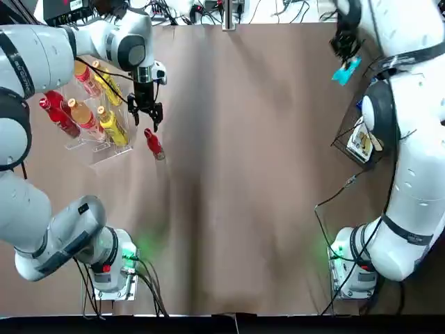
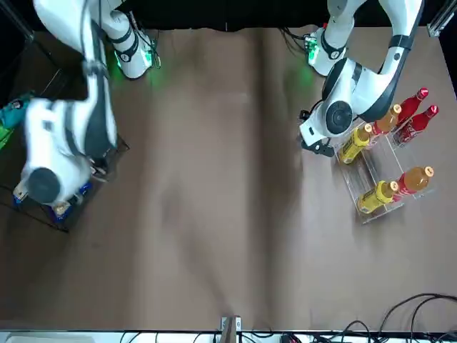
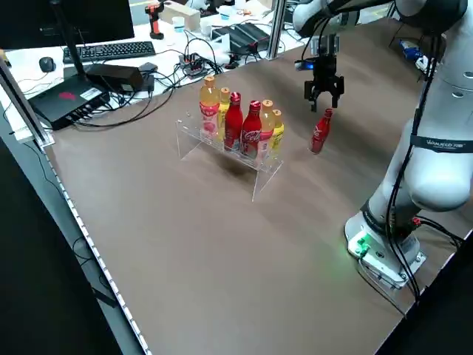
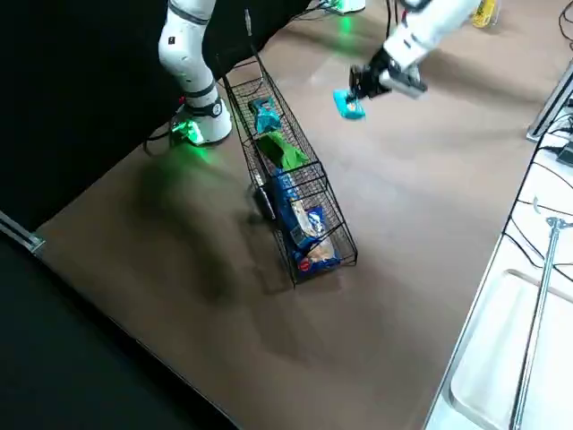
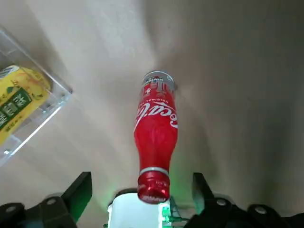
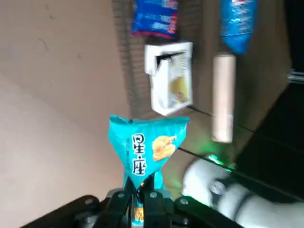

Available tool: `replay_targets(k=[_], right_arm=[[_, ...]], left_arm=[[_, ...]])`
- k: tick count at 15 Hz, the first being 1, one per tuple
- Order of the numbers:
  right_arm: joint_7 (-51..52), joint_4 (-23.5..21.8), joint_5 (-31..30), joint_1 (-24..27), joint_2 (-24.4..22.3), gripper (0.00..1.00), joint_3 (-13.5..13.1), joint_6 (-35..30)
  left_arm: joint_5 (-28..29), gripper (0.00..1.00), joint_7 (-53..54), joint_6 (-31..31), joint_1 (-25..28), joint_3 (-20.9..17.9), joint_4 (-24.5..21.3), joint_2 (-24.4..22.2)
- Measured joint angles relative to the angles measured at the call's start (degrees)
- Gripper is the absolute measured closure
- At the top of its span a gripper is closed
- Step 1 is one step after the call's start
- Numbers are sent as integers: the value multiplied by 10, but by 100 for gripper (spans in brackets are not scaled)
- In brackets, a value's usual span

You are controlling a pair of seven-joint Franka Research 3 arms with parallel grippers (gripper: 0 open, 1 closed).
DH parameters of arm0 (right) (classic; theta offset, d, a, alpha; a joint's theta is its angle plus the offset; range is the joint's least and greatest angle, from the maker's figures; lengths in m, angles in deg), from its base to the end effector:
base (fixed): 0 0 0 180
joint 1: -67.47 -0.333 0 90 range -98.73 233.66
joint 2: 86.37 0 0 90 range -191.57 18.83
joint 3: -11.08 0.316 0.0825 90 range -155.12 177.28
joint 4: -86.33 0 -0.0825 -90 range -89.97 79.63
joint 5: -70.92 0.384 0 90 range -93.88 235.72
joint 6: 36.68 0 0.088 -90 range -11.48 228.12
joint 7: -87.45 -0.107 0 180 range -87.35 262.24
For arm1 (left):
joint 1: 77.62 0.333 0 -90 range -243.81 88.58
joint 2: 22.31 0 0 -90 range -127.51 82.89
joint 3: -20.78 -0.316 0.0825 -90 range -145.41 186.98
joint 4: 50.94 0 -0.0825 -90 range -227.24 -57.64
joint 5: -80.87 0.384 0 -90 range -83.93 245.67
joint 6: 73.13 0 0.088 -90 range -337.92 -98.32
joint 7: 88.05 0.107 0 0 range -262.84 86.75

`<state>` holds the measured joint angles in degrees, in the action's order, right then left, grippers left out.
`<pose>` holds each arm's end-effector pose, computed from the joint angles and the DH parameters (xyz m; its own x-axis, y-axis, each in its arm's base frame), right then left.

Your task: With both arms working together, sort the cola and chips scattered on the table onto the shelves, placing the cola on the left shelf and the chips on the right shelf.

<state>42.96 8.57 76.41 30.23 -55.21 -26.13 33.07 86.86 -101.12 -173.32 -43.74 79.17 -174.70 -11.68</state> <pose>0.6131 0.0893 0.4263 0.6342 -0.7394 -0.2262 -0.5535 -0.6384 0.5349 0.4480 -0.1916 0.3222 0.8436 -0.2317 -0.4844 -0.2827 -0.9586 -0.0338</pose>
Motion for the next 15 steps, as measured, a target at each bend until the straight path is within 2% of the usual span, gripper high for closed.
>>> replay_targets(k=[3, 4, 6, 7, 11, 15], right_arm=[[96, 47, -27, 2, -57, 92, -46, -102], [179, 52, -87, 5, -121, 93, -57, -145], [234, 48, -122, 12, -168, 94, -61, -199], [244, 41, -130, 19, -180, 94, -61, -218], [257, -19, -154, 37, -187, 94, -60, -217], [258, -78, -157, 50, -185, 93, -60, -186]], left_arm=[[0, 11, -1, -18, 0, 0, -11, 6], [0, 18, -1, -20, 0, 0, -13, 7], [0, 26, -3, -21, -1, 0, -13, 7], [0, 26, -4, -21, -1, 0, -13, 7], [0, 41, -9, -21, -1, 0, -13, 7], [0, 43, -20, -20, -2, 0, -13, 7]])
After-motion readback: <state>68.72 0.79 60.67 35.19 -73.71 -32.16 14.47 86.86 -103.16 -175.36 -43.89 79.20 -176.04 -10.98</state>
